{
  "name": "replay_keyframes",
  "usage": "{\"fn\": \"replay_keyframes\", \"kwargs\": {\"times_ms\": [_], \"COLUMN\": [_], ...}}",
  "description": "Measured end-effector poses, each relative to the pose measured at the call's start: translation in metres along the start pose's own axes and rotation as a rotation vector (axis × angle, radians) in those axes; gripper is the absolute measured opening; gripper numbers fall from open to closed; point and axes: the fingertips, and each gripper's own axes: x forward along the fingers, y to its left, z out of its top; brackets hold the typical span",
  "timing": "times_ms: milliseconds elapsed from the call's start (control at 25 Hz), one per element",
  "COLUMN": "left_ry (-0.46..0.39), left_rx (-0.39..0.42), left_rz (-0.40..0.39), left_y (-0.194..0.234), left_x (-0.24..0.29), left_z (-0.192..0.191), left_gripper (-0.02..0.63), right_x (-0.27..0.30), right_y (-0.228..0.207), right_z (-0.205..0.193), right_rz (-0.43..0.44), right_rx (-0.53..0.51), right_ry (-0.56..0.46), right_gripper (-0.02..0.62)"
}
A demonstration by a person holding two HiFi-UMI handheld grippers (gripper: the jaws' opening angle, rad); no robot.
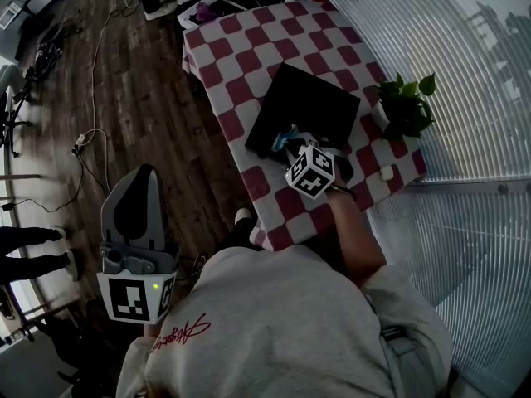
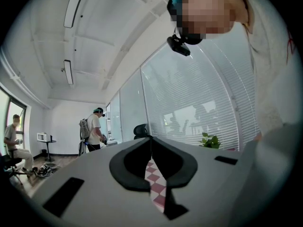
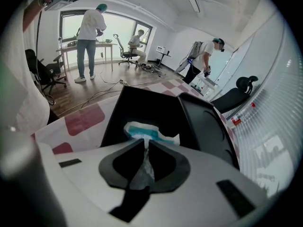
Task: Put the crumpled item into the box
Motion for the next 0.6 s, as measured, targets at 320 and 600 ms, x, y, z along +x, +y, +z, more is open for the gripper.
{"fn": "replay_keyframes", "kwargs": {"times_ms": [320, 600], "left_ry": [0.005, 0.0], "left_rx": [-0.002, -0.002], "left_rz": [0.004, 0.006], "left_y": [0.0016, 0.0007], "left_x": [0.0025, 0.0026], "left_z": [-0.0007, -0.0017], "left_gripper": [0.025, 0.025], "right_x": [0.0006, -0.0011], "right_y": [-0.0021, -0.0054], "right_z": [0.0012, 0.0019], "right_rz": [-0.007, -0.036], "right_rx": [0.006, 0.005], "right_ry": [-0.009, -0.018], "right_gripper": [0.048, 0.075]}}
